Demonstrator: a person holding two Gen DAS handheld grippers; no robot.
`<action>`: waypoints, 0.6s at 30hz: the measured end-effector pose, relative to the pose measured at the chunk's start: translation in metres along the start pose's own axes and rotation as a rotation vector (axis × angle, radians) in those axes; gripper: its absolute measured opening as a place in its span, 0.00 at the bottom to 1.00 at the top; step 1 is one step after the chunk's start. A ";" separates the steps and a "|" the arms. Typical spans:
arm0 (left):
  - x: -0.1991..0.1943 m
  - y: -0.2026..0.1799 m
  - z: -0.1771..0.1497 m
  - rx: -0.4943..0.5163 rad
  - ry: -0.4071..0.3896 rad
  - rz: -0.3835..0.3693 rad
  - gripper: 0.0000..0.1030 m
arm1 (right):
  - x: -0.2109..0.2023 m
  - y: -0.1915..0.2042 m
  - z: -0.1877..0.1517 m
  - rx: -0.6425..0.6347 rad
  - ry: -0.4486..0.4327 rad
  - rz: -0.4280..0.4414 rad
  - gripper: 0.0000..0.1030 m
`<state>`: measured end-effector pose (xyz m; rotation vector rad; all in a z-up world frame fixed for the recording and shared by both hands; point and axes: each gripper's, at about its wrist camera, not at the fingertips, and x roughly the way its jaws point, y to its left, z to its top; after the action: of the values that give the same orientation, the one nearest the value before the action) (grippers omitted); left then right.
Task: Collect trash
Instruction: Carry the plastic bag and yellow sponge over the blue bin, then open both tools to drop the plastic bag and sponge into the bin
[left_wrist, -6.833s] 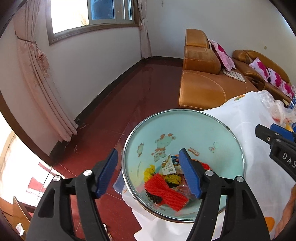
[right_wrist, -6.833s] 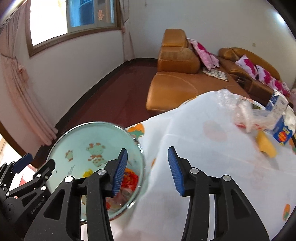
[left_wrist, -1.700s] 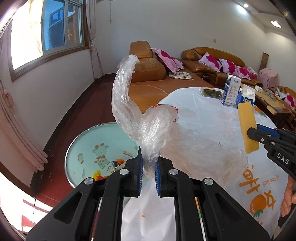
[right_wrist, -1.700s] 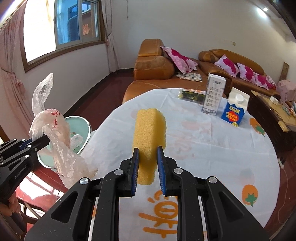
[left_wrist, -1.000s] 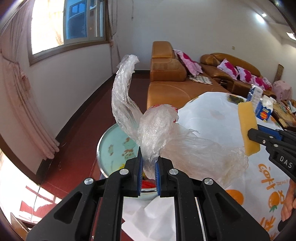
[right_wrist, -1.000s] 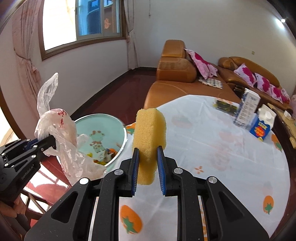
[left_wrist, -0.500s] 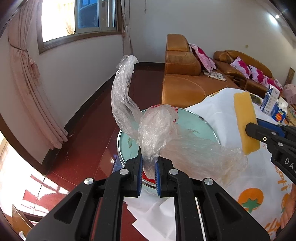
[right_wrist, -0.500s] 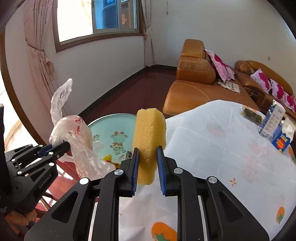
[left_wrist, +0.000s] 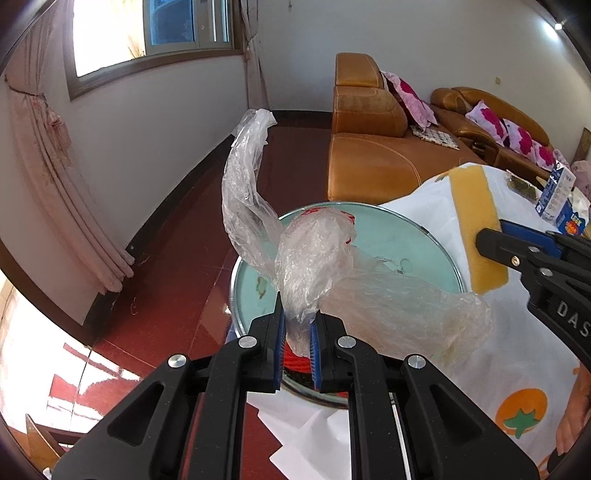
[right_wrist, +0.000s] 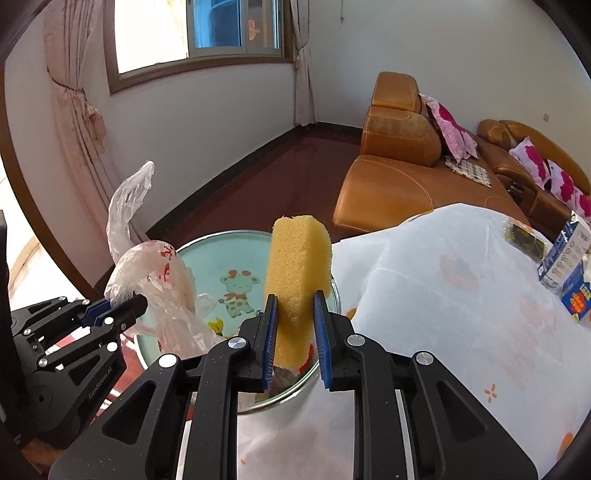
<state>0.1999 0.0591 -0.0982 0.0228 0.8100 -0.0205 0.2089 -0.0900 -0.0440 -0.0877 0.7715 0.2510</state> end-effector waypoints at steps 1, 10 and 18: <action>0.003 -0.003 0.000 0.003 0.007 -0.005 0.10 | 0.003 0.000 0.001 -0.001 0.003 -0.002 0.19; 0.035 0.000 0.004 0.030 0.061 -0.009 0.10 | 0.034 0.000 0.005 -0.014 0.050 -0.001 0.20; 0.059 -0.004 0.003 0.051 0.116 -0.001 0.10 | 0.065 0.001 0.007 -0.031 0.096 0.001 0.20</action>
<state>0.2426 0.0548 -0.1394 0.0730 0.9251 -0.0408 0.2585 -0.0748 -0.0842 -0.1291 0.8632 0.2615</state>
